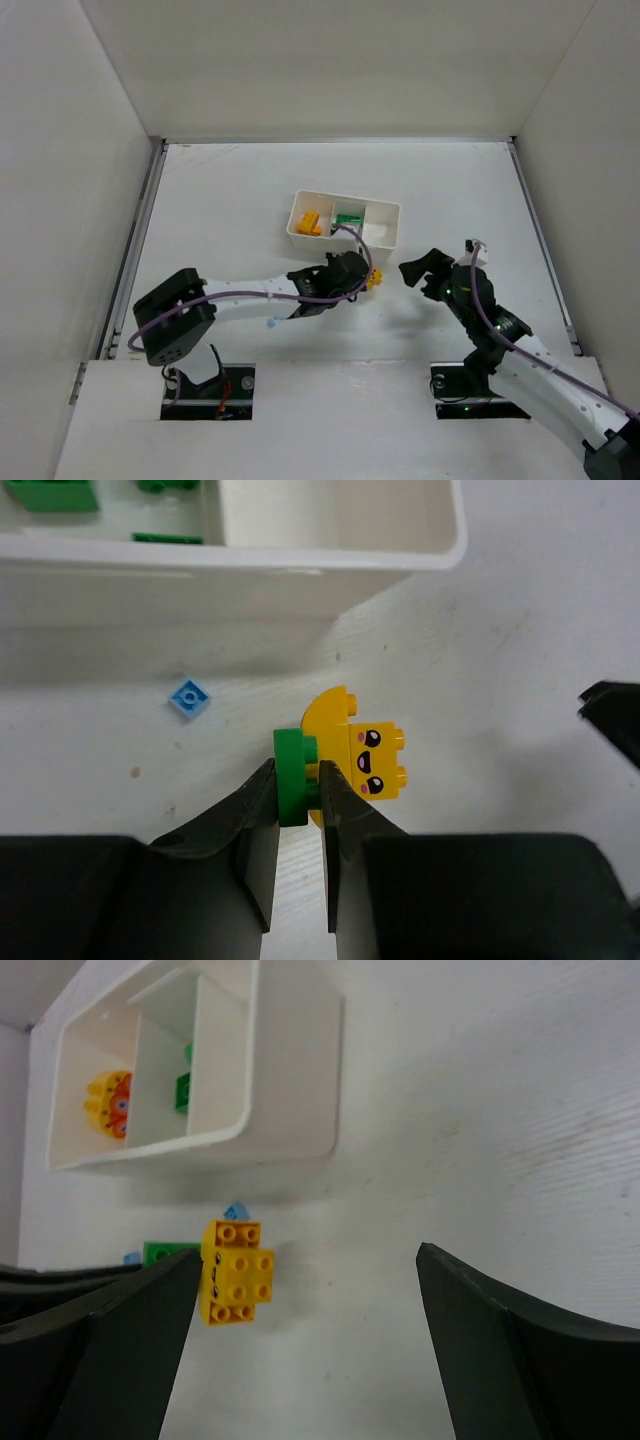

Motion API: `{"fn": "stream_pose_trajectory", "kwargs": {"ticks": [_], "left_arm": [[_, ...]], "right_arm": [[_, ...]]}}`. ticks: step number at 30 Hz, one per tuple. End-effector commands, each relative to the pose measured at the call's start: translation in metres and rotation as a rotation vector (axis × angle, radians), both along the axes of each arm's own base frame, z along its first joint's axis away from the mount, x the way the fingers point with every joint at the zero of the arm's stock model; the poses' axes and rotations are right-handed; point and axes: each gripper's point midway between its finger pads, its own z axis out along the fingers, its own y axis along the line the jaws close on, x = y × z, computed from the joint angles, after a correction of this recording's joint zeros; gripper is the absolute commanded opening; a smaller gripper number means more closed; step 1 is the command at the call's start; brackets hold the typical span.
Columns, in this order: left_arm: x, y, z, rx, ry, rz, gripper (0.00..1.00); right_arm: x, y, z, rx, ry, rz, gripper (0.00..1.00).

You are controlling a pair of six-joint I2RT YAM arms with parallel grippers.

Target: Sort the legos into containers by color

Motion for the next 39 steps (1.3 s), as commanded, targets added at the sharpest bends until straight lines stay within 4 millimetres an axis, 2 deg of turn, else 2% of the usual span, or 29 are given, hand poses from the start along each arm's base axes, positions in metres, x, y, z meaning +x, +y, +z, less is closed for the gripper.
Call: {"fn": "stream_pose_trajectory", "kwargs": {"ticks": [1,4,6,9,13,19,29,39], "left_arm": [[0.005,0.005,0.041,-0.186,-0.024,0.041,0.1],[-0.001,0.016,0.055,-0.252,-0.045,0.038,0.1],[-0.005,0.023,0.061,-0.284,-0.069,0.036,0.1],[-0.009,0.03,0.066,-0.314,-0.085,0.034,0.1],[-0.016,0.03,0.065,-0.319,-0.086,0.016,0.1],[-0.018,0.03,0.07,-0.336,-0.097,0.01,0.1],[-0.019,0.033,0.078,-0.353,-0.108,0.008,0.1],[-0.02,0.034,0.079,-0.352,-0.109,0.005,0.1]], "right_arm": [[0.005,0.036,0.048,0.114,-0.128,0.13,0.97],[0.004,0.061,0.064,0.201,-0.158,0.216,0.99],[0.007,0.07,0.07,0.25,-0.171,0.234,1.0],[0.012,0.082,0.072,0.297,-0.159,0.253,1.0],[0.014,0.107,0.072,0.301,-0.15,0.316,0.99],[0.009,0.132,0.067,0.314,-0.125,0.371,0.88],[0.011,0.136,0.054,0.299,-0.084,0.354,0.63],[0.014,0.123,0.064,0.313,-0.136,0.294,0.31]]}}
